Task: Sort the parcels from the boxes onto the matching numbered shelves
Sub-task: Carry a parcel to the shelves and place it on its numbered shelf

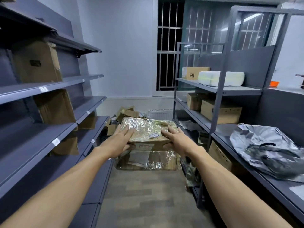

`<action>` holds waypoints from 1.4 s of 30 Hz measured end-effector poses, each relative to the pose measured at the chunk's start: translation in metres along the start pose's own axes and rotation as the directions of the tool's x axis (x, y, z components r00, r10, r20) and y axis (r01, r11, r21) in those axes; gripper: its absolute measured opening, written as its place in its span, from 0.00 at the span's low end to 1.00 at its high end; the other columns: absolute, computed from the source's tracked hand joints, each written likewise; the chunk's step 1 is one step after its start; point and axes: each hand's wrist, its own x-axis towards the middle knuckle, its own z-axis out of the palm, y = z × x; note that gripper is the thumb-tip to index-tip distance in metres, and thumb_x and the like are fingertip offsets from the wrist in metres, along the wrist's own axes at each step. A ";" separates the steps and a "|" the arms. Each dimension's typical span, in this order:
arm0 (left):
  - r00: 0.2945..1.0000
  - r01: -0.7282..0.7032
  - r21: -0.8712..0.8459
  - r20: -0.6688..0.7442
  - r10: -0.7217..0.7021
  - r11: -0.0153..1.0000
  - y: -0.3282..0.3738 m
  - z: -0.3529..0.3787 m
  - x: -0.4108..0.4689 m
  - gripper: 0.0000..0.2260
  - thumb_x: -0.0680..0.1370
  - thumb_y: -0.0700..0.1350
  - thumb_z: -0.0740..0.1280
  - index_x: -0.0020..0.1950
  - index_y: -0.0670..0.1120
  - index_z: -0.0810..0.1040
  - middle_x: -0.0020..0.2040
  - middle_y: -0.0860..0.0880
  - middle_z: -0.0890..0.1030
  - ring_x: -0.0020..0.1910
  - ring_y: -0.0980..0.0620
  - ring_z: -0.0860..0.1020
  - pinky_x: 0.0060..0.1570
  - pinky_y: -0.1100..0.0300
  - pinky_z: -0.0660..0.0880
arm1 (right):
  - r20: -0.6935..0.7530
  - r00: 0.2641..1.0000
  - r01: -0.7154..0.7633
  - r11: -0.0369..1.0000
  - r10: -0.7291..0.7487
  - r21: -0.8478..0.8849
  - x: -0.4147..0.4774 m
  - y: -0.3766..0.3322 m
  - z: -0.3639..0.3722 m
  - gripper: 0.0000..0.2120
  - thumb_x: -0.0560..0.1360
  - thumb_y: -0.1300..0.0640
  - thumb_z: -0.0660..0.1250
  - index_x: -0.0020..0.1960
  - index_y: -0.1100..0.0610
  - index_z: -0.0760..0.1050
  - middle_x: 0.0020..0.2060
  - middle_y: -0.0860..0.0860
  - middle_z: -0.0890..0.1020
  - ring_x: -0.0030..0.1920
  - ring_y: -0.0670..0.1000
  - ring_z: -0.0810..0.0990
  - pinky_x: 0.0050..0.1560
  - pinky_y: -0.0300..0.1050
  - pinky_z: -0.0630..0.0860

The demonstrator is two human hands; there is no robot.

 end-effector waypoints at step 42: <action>0.997 0.012 -0.062 0.071 -0.007 0.998 -0.341 0.128 0.681 0.37 0.81 0.60 0.58 0.82 0.49 0.42 0.82 0.46 0.41 0.80 0.40 0.40 0.77 0.47 0.50 | 0.045 0.999 0.003 0.999 -0.005 0.043 0.748 0.194 0.102 0.34 0.81 0.47 0.65 0.81 0.43 0.51 0.82 0.53 0.48 0.79 0.67 0.44 0.77 0.63 0.52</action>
